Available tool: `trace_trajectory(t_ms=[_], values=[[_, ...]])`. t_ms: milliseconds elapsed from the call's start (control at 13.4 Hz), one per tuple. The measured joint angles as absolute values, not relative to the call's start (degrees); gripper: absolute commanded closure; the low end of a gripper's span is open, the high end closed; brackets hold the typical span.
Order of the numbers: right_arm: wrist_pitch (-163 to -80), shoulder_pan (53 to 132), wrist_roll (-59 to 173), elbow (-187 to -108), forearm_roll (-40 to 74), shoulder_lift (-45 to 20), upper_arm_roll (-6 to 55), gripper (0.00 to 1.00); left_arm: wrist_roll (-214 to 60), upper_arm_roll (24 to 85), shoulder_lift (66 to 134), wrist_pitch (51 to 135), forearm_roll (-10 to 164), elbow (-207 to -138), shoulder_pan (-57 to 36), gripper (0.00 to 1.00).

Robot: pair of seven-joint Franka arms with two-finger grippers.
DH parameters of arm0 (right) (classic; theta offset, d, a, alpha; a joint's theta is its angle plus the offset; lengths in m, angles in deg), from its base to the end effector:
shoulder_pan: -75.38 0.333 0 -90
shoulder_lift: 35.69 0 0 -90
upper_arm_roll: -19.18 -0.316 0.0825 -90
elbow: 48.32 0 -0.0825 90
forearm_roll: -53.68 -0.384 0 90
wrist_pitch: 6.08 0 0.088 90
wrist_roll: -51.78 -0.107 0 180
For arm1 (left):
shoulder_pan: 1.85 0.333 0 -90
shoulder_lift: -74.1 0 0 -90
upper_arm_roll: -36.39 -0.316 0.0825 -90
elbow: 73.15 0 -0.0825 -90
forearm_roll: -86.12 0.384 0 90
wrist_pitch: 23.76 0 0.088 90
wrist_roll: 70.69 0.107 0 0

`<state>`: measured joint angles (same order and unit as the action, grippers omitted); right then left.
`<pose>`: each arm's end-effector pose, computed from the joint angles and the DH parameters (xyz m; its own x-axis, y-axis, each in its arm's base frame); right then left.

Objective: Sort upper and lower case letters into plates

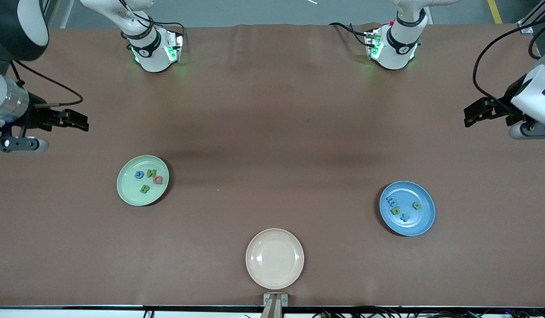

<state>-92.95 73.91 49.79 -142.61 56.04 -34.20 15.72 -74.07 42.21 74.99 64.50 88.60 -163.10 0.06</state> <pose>0.5512 0.0142 0.5709 0.9882 -0.0024 -0.1533 0.0045 -0.9990 0.0448 0.5547 -0.0327 0.6138 0.9991 -0.0080 -0.0424 -0.0099 -0.9990 -0.0443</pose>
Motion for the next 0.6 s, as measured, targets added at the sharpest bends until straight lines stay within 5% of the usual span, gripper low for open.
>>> trace_trajectory(t_ms=[597], values=[[-96.3,74.0,49.8,-149.1,56.0,-42.9,15.9,0.00,-74.0,42.0,71.5,66.2,88.3,-166.9,-1.1,0.00]])
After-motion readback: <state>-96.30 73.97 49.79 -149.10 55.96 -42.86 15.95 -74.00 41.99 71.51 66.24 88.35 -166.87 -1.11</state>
